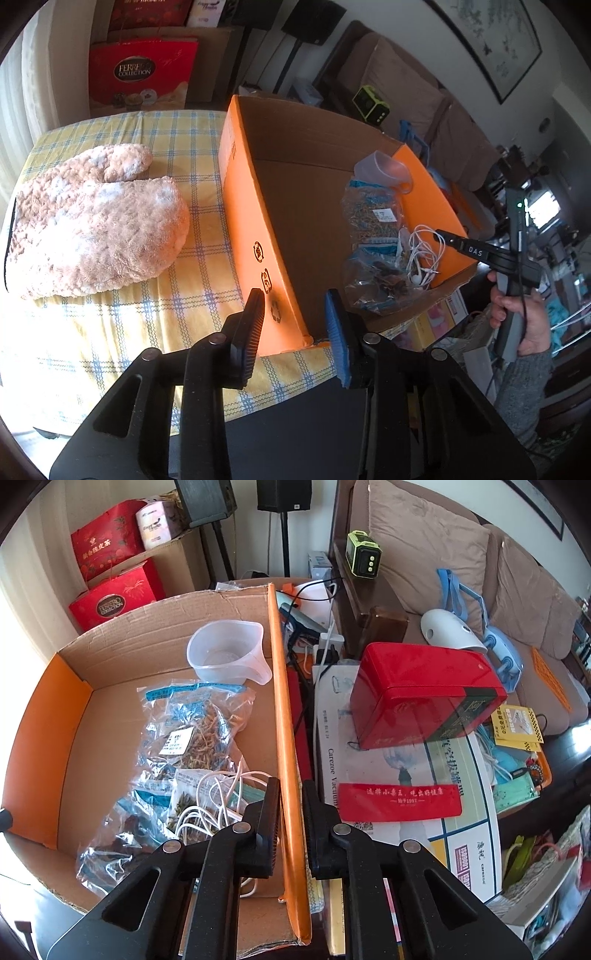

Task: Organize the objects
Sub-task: 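Push the orange box further along the table with both grippers, then release the box wall and move the left gripper over the pink mitt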

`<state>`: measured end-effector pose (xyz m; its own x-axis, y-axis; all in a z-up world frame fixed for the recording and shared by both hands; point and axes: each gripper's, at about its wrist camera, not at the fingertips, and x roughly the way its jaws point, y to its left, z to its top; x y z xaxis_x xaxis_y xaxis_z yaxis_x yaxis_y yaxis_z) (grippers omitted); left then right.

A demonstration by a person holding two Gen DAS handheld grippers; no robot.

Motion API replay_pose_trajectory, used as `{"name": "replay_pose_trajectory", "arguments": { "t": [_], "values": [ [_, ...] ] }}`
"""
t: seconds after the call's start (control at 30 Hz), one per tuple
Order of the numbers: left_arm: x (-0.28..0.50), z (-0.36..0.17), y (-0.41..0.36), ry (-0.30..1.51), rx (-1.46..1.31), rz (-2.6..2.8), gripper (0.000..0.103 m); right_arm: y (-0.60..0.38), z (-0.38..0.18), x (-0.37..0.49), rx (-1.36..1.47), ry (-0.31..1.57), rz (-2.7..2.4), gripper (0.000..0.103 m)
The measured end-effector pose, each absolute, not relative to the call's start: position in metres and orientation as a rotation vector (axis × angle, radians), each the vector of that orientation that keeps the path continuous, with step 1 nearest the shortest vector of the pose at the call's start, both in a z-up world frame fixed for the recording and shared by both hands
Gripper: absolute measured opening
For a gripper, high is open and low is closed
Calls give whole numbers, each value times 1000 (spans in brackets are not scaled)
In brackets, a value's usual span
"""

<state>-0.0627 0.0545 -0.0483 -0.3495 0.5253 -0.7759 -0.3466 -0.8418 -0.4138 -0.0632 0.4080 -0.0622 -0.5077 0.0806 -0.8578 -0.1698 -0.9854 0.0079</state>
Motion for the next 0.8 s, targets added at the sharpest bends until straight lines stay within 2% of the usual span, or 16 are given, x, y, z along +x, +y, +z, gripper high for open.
{"name": "replay_pose_trajectory", "arguments": {
  "t": [0.07,0.37,0.57,0.8],
  "values": [
    [-61,-42,46,-271,-1333,2211,65,406,-62,-61,-1464,121,2608,11],
    [-69,-20,8,-285,-1282,2323,68,406,-62,-49,-1425,153,2619,13],
    [-100,-37,-35,-296,-1355,2512,71,403,-60,-38,-1395,130,2623,13],
    [-119,-64,-56,-192,-1436,2646,72,401,-60,-32,-1389,151,2632,15]
  ]
}}
